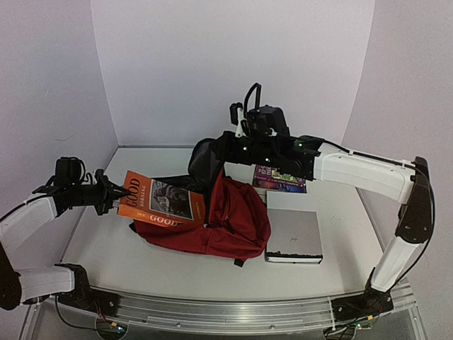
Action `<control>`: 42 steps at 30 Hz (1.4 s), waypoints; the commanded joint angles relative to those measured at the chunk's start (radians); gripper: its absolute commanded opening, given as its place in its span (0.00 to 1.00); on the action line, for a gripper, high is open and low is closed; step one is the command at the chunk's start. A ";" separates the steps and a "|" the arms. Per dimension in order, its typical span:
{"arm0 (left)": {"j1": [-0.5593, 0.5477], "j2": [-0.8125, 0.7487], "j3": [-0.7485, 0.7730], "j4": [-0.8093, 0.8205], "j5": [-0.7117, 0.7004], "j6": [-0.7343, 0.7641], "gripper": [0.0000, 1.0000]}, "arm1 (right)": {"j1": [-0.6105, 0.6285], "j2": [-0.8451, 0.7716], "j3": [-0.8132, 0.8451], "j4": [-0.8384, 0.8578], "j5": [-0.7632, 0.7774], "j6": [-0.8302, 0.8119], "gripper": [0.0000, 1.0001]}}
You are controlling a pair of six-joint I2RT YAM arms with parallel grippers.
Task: Pack the student bag
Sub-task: Place the book in the student bag.
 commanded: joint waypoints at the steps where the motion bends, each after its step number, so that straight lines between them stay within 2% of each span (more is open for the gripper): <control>1: -0.005 0.016 0.015 0.238 0.078 -0.112 0.02 | 0.006 -0.040 0.086 0.140 0.037 -0.012 0.00; 5: -0.033 0.058 0.032 0.306 0.085 -0.137 0.02 | 0.010 -0.037 0.090 0.141 0.043 -0.011 0.00; 13: -0.181 0.169 0.059 0.432 0.018 -0.172 0.02 | 0.020 -0.036 0.097 0.144 0.059 -0.012 0.00; 23: -0.298 0.353 0.055 0.714 -0.047 -0.254 0.02 | 0.033 -0.012 0.126 0.163 0.062 -0.008 0.00; 32: -0.400 0.594 0.185 0.730 -0.067 -0.201 0.04 | 0.045 0.016 0.164 0.177 0.072 -0.011 0.00; 36: -0.428 0.695 0.264 0.628 -0.080 -0.136 0.08 | 0.045 0.032 0.175 0.185 0.073 -0.007 0.00; 42: -0.457 0.798 0.289 0.595 -0.118 -0.104 0.19 | 0.046 0.034 0.192 0.192 0.111 -0.018 0.00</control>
